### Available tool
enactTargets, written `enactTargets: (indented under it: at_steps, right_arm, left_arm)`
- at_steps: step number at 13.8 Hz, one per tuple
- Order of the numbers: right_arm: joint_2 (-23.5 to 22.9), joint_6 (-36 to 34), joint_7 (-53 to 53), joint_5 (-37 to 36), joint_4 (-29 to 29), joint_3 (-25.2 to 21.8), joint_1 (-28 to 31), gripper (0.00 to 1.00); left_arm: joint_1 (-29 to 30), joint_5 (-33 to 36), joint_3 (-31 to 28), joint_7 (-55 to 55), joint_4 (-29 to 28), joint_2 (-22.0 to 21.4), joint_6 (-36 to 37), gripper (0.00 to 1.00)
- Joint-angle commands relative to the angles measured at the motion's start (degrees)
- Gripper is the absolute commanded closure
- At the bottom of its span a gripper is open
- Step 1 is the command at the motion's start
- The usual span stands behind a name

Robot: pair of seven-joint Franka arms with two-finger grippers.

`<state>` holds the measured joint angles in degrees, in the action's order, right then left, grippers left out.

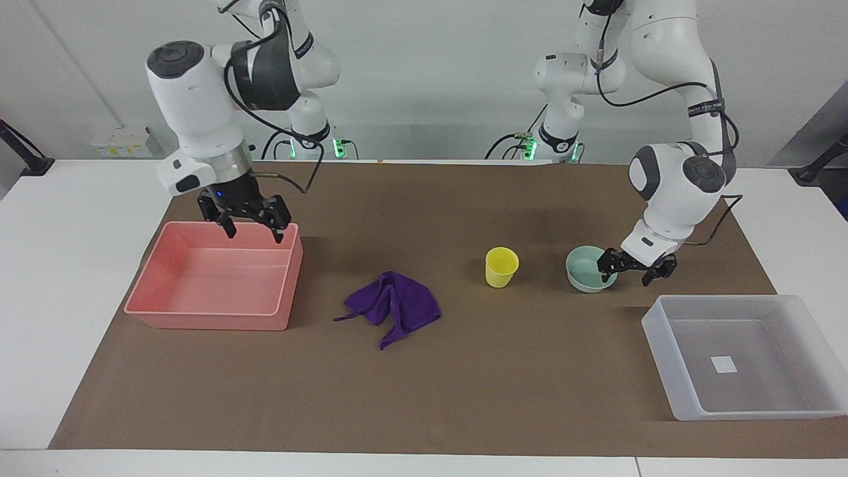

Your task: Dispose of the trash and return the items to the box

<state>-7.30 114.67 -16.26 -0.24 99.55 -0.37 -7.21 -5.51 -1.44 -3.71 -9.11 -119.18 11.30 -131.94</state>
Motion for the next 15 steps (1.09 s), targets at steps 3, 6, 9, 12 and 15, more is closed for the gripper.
enactTargets:
  at_steps: [3, 6, 9, 12, 15]
  right_arm:
    - [-8.1, 11.9, -6.3, 1.4, -0.1, -0.2, -6.3, 0.0]
    - [-13.2, 18.1, -13.5, 0.1, -0.1, -0.2, -11.8, 0.0]
    - [-17.3, 20.8, -15.5, -1.0, -0.1, -0.4, -16.6, 0.0]
    - [-18.0, 21.6, -15.1, -4.4, 0.7, -0.2, -16.3, 0.0]
    - [-18.0, 25.2, -15.6, -4.9, 4.9, -0.2, -16.9, 0.0]
  left_arm:
    - [0.1, 0.3, 0.3, -1.3, -3.6, -2.1, 0.4, 0.72]
    - [0.2, -0.1, 0.4, -1.5, -3.5, -2.8, 3.0, 1.0]
    - [0.5, -4.4, 0.4, -1.5, -2.9, -3.4, 4.6, 1.0]
    - [0.7, -5.7, 0.2, -1.5, -0.3, -4.5, 6.9, 1.0]
    - [1.8, -5.9, -0.2, -1.5, 8.4, -3.9, 13.7, 1.0]
